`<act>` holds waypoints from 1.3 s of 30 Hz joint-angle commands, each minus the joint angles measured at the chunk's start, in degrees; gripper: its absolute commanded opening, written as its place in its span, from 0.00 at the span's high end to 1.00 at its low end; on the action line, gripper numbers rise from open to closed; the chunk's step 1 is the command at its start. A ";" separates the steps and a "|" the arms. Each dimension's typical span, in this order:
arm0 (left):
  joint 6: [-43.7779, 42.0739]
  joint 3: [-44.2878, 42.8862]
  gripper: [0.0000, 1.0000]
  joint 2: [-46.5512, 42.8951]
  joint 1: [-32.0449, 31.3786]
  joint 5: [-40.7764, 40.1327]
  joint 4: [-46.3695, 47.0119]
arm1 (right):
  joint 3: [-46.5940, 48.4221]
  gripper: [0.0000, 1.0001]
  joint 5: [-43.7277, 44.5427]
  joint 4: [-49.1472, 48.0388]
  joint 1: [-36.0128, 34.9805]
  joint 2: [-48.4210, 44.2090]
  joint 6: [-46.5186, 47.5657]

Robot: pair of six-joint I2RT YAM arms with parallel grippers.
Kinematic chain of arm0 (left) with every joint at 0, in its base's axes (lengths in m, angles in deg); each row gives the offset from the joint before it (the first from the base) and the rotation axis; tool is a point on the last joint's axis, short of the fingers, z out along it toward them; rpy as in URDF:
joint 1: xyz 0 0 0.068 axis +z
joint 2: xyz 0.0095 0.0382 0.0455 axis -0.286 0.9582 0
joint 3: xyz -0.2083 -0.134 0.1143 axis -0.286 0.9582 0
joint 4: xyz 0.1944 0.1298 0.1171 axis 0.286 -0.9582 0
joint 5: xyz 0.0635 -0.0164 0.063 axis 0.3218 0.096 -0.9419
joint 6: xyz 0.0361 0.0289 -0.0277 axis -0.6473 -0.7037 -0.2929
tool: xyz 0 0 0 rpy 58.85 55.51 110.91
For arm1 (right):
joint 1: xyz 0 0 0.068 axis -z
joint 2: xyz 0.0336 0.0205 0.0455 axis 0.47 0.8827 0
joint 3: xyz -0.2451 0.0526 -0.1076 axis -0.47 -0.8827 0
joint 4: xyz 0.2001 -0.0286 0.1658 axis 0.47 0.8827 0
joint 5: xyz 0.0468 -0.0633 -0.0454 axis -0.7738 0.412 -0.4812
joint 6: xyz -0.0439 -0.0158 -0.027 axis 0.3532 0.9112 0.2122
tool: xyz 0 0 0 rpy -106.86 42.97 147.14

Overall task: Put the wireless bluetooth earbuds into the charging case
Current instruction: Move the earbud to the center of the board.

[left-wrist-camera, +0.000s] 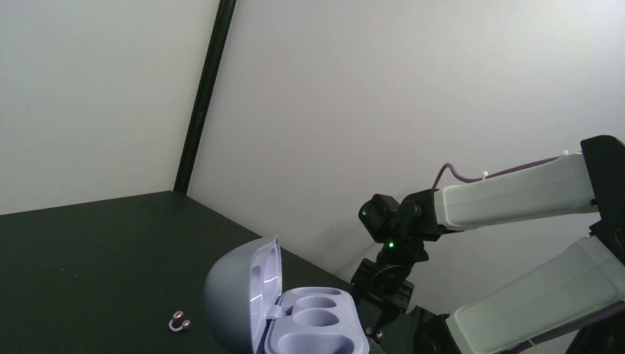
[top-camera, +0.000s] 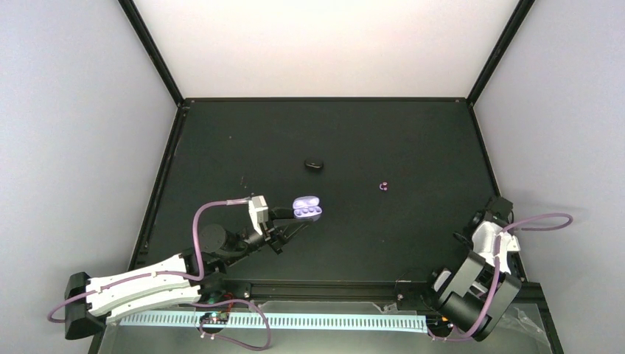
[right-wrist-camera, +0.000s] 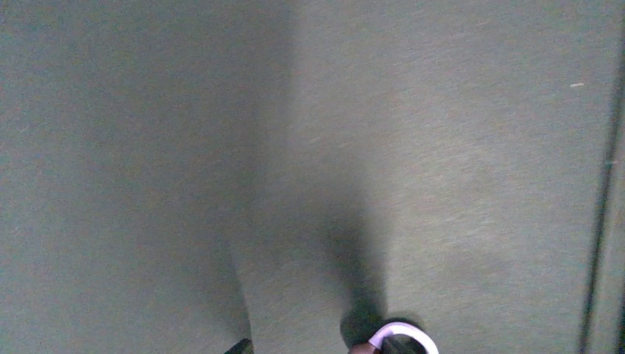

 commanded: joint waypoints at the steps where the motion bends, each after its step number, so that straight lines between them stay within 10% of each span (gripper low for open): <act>1: 1.06 -0.82 0.98 0.25 -0.23 1.07 1.35 | -1.10 0.56 -7.40 -2.89 -5.21 0.79 -3.23; 20: -0.57 -0.60 0.98 -2.67 -0.22 -0.09 -1.68 | 13.57 0.48 -17.74 -1.82 -24.68 3.76 1.95; 28: -2.08 -0.31 0.98 -6.19 -0.21 -2.16 -4.37 | 10.67 0.39 -6.86 -2.96 -21.84 -3.95 3.17; 39: -1.95 -0.29 0.98 -5.17 -0.23 -0.76 -5.13 | 5.71 0.40 -27.15 -17.42 -25.45 10.36 7.20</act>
